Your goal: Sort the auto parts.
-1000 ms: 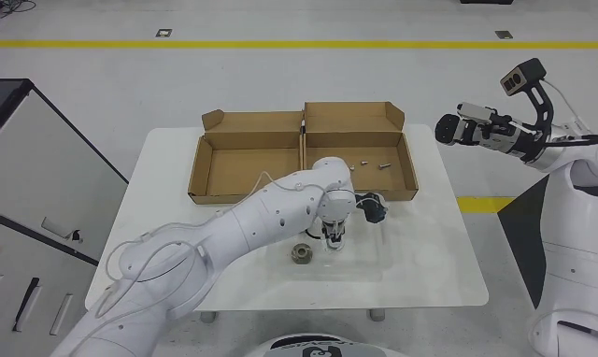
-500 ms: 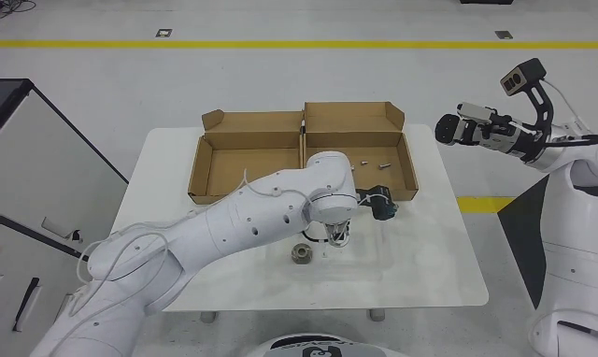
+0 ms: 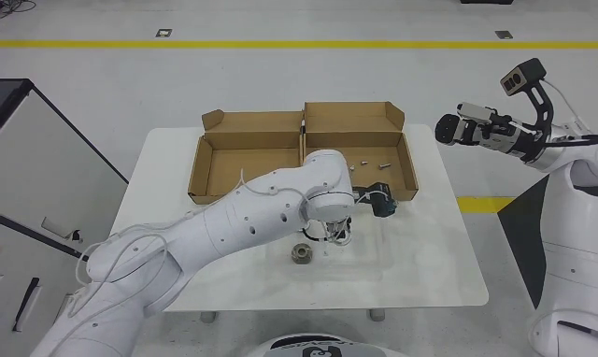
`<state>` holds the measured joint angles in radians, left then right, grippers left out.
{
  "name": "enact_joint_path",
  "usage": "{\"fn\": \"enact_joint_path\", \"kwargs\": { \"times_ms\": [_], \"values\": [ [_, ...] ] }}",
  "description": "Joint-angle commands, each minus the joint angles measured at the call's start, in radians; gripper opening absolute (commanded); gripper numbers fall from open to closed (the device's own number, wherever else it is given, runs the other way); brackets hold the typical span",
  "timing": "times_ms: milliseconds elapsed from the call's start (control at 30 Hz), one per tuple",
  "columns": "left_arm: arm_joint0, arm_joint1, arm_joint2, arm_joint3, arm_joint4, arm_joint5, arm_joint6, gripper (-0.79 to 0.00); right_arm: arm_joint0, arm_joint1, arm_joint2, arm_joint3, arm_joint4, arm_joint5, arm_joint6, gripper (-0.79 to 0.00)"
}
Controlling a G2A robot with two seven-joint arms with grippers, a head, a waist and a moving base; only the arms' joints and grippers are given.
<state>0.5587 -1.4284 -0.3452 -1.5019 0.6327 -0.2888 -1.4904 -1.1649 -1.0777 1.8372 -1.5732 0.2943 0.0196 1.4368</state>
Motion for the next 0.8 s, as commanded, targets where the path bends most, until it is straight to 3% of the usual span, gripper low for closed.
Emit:
{"fn": "enact_joint_path", "kwargs": {
  "times_ms": [0,200,467,767],
  "values": [
    [0.010,0.018,-0.036,-0.019,-0.009,-0.007,-0.006,-0.785,0.000,0.000,0.000,0.000,0.000,0.000,0.000,0.000],
    [0.078,0.093,-0.182,-0.124,-0.032,-0.032,-0.008,-0.785,0.000,0.000,0.000,0.000,0.000,0.000,0.000,0.000],
    [0.229,0.200,-0.468,-0.239,-0.233,-0.165,0.124,-0.785,0.000,0.000,0.000,0.000,0.000,0.000,0.000,0.000],
    [0.279,0.266,-0.616,-0.232,-0.585,-0.356,0.315,-0.785,0.000,0.000,0.000,0.000,0.000,0.000,0.000,0.000]
  ]
}}
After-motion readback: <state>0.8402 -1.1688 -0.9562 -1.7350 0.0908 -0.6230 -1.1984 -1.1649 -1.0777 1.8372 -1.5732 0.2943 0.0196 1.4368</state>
